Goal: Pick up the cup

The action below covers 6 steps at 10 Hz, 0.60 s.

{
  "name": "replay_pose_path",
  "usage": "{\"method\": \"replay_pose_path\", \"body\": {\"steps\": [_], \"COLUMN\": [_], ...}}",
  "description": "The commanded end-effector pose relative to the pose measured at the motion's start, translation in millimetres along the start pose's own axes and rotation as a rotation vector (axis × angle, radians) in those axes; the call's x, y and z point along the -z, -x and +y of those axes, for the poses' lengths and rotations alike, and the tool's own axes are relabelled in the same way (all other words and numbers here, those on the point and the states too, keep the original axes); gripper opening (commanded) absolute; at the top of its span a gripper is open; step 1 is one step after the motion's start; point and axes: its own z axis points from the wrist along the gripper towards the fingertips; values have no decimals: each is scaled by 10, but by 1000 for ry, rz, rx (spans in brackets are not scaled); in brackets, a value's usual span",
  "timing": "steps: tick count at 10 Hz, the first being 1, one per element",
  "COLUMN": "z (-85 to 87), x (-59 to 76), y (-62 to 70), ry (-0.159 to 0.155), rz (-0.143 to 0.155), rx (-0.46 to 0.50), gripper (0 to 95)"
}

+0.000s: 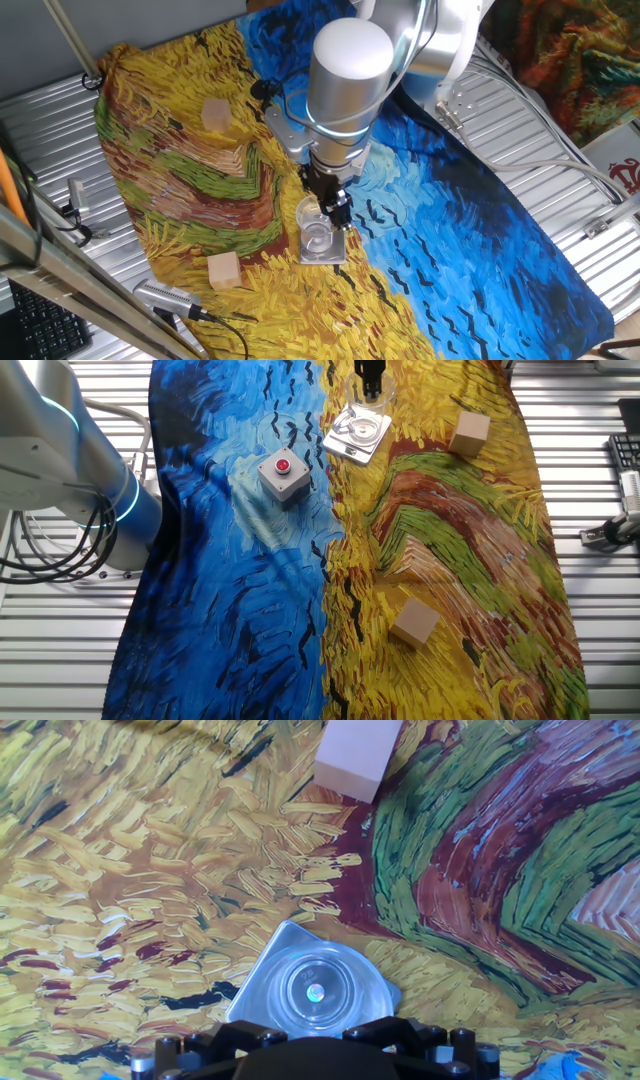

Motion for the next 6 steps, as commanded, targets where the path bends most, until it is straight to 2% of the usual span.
{"method": "replay_pose_path", "body": {"steps": [1,6], "z": [-1,3], "x": [-30,-53], "y": [3,-1], "ry": [0,-1], "rz": [-4,5], "rx": [-2,-2], "gripper": [950,950]}}
